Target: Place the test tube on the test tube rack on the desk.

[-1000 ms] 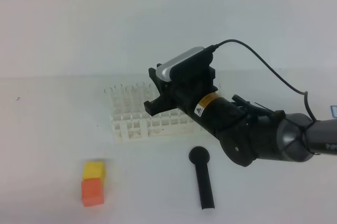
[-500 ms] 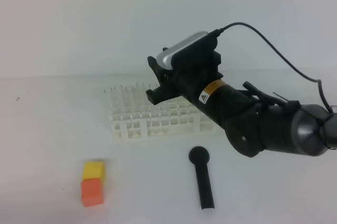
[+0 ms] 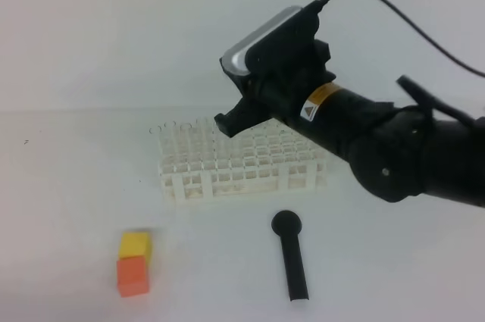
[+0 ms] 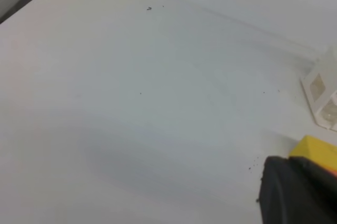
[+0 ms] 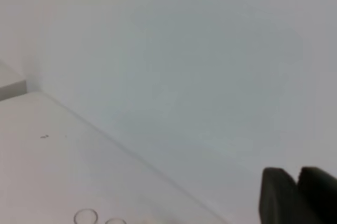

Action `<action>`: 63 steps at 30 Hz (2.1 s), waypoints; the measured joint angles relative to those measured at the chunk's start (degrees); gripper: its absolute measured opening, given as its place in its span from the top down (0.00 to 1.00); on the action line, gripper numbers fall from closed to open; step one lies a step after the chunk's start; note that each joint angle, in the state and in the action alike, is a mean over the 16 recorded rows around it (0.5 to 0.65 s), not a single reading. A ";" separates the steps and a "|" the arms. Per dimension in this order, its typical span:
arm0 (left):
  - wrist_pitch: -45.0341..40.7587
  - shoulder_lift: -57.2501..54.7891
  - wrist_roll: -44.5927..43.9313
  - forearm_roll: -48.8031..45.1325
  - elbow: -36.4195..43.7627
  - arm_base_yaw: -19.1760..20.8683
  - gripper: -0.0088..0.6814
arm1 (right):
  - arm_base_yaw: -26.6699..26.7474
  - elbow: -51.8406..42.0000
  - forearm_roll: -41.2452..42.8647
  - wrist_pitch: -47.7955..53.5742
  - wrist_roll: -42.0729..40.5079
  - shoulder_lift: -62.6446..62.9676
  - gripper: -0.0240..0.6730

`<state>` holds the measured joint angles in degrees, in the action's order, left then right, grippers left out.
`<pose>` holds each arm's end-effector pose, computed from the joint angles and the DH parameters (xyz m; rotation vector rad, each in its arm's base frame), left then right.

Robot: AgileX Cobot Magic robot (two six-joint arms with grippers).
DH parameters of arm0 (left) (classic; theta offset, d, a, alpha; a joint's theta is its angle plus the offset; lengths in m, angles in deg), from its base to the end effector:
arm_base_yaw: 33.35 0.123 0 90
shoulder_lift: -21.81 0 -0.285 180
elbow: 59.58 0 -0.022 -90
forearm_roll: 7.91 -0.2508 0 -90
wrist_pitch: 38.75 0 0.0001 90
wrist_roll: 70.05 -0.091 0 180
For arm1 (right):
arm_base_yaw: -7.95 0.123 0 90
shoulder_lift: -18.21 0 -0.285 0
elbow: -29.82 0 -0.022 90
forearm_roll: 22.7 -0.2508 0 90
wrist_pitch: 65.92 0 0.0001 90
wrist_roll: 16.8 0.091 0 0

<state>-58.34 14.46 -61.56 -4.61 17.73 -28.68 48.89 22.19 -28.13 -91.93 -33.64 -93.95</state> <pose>0.0531 0.0026 0.1823 -0.2440 1.8037 -0.1031 0.3249 0.2768 0.2752 -0.7062 1.4914 0.3526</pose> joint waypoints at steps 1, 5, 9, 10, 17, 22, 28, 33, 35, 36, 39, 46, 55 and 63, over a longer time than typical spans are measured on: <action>-0.01 -0.01 0.00 -0.01 0.00 0.00 0.99 | 0.05 0.00 -0.03 2.04 -1.20 1.34 0.79; -0.02 -0.03 0.00 -0.04 0.00 0.00 0.99 | 0.15 0.00 -0.13 11.41 -6.80 7.75 0.89; -0.02 -0.04 0.00 -0.04 0.00 0.00 0.99 | 0.18 0.00 -0.08 21.16 -12.62 15.03 0.95; -0.02 -0.04 0.00 -0.04 0.00 0.00 0.99 | 0.18 0.00 0.01 23.48 -13.92 16.83 0.96; -0.02 -0.04 0.00 -0.04 0.00 0.00 0.99 | 0.18 0.00 0.89 36.11 -20.16 27.79 0.97; -0.02 -0.04 0.00 -0.04 0.00 0.00 0.99 | 0.18 0.00 1.56 40.06 -21.52 31.81 0.97; 0.05 -0.04 0.00 -0.04 0.00 0.00 0.99 | -0.02 0.00 2.03 39.94 -21.62 32.28 0.97; 0.05 -0.04 0.00 -0.04 0.00 0.00 0.99 | -2.26 -0.55 2.15 39.18 -20.28 31.84 0.97; 0.05 -0.04 0.00 -0.04 0.00 0.00 0.99 | -3.94 -1.46 2.16 39.35 -19.31 32.34 0.97; 0.05 -0.04 0.00 -0.04 0.00 0.00 0.99 | -4.95 -2.18 2.12 39.56 -18.80 32.84 0.97; 0.05 -0.04 0.00 -0.04 0.00 0.00 0.99 | -8.68 -5.44 1.73 40.52 -17.19 35.59 0.97; 0.05 -0.04 0.00 -0.04 0.00 0.00 0.99 | -21.16 -20.33 -0.33 43.93 -13.76 51.61 0.97; 0.05 -0.04 0.00 -0.04 0.00 0.00 0.99 | -36.17 -45.59 -2.56 44.63 -11.49 82.06 0.97; 0.00 -0.04 0.00 -0.04 0.00 0.00 0.99 | -41.91 -61.69 -2.52 43.97 -8.02 99.02 0.97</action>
<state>-58.34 14.42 -61.56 -4.65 17.73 -28.68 6.97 -39.49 -30.65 -47.96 -41.66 5.07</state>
